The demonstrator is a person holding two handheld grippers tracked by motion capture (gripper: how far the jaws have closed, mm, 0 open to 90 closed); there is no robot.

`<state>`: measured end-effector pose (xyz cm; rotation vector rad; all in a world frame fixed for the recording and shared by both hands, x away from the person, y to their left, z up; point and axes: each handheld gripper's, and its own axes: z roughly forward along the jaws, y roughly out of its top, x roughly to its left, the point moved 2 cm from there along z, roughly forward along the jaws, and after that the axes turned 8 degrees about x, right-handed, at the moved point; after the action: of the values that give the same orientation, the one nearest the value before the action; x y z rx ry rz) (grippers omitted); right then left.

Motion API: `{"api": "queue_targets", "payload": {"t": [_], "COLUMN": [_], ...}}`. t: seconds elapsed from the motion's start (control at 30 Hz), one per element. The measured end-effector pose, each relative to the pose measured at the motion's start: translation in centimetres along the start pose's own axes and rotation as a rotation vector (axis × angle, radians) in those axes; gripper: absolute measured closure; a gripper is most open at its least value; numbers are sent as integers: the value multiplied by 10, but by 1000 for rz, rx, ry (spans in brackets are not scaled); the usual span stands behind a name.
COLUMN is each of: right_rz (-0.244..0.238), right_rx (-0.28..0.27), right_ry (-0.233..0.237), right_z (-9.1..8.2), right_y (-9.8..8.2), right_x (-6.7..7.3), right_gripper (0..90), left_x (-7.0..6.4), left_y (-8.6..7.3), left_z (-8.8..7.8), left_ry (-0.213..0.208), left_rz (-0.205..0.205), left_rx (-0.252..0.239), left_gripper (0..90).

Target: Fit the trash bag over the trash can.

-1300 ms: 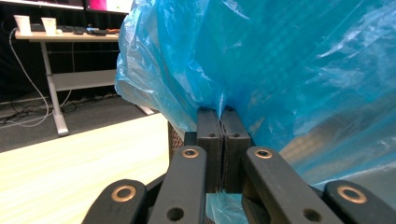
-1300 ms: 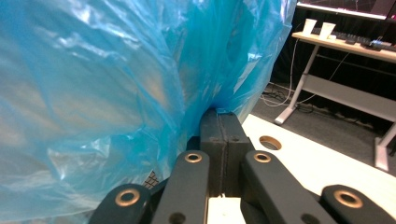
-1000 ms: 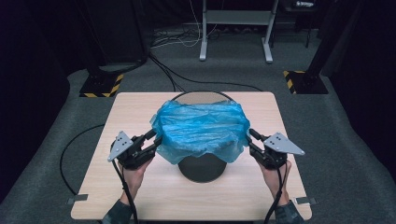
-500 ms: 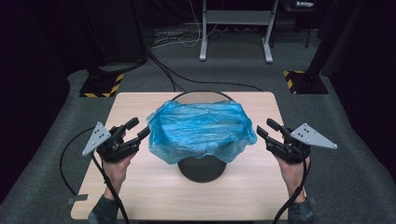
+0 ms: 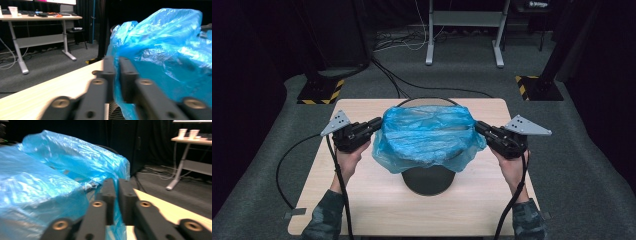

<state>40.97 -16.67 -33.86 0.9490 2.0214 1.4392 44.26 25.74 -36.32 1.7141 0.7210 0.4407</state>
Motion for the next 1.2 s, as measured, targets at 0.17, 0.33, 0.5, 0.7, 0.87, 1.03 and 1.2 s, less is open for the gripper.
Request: {"api": "queue_targets", "payload": {"t": [0.17,0.33,0.5,0.7,0.87,1.03,1.2], "right_rz": [4,23,34,53,61,64,71], "right_rx": [6,11,44,90,128,151,178], "right_ry": [-42,-90,-131,-159,-172,-174,-175], "right_z": [6,15,30,49,64,74,79], "right_y": [5,13,18,18,16,12,4], "right_x": [-1,-8,-16,-24,-27,-27,-27], "right_gripper": [900,900,900,900,900,900,900], "left_x": [-2,9,25,31,31,30,30], "left_y": [3,6,6,2,-3,-9,-17], "left_z": [8,14,22,37,48,57,64], "left_ry": [47,59,82,119,141,146,150], "left_rz": [31,-35,-122,-137,-129,-122,-127], "left_rx": [19,15,22,76,115,153,186], "left_gripper": [900,900,900,900,900,900,900]}}
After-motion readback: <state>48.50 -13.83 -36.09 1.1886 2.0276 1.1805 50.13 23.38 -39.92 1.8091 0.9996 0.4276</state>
